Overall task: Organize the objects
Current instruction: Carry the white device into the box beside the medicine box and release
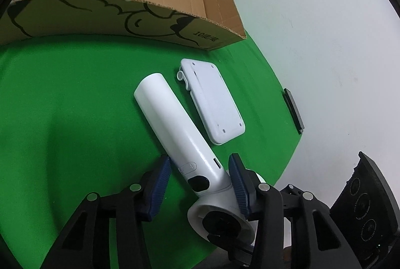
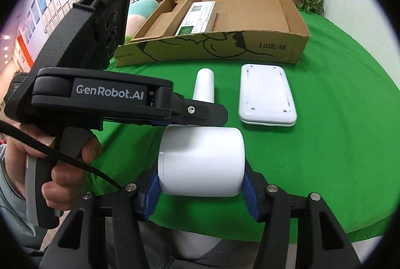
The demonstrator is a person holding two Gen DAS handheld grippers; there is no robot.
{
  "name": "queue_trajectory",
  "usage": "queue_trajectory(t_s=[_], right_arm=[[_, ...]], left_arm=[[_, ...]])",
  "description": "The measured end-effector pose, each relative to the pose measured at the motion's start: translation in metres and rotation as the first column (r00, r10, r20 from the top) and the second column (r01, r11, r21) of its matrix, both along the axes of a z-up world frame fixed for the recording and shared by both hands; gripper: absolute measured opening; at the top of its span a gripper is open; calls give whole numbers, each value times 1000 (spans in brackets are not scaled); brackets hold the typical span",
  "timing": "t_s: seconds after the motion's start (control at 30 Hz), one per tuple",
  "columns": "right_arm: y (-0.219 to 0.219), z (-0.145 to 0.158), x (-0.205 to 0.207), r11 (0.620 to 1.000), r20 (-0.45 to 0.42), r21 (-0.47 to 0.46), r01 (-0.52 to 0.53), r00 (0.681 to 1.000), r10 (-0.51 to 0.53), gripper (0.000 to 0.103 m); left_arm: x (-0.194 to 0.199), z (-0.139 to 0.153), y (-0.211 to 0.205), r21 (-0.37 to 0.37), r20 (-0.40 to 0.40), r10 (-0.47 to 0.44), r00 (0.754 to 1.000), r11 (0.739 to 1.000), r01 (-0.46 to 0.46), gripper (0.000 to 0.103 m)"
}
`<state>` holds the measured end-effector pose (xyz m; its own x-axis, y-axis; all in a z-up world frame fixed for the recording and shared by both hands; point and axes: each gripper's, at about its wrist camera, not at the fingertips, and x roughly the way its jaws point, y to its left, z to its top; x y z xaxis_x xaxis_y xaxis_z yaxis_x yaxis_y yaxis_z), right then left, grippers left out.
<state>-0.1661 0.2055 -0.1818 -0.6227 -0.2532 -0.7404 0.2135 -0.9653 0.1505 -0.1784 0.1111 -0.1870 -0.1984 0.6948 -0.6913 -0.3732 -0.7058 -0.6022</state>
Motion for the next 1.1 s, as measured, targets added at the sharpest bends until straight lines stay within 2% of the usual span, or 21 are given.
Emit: queue_trajectory(t_s=[0.1, 0.4, 0.9, 1.1], right_arm=[[-4, 4, 0, 1000, -14, -16, -6, 1000, 5, 55], [-18, 39, -16, 1000, -130, -17, -26, 991, 24, 55], [-25, 77, -52, 998, -248, -46, -47, 968, 34, 55], [-23, 80, -66, 997, -251, -59, -39, 968, 23, 55]], left_arm=[[0, 13, -4, -34, -45, 9, 999, 999, -10, 44], [-9, 68, -25, -54, -180, 29, 983, 998, -39, 43], [-46, 132, -35, -68, -310, 62, 949, 994, -87, 42], [-65, 137, -29, -75, -323, 62, 944, 993, -90, 42]])
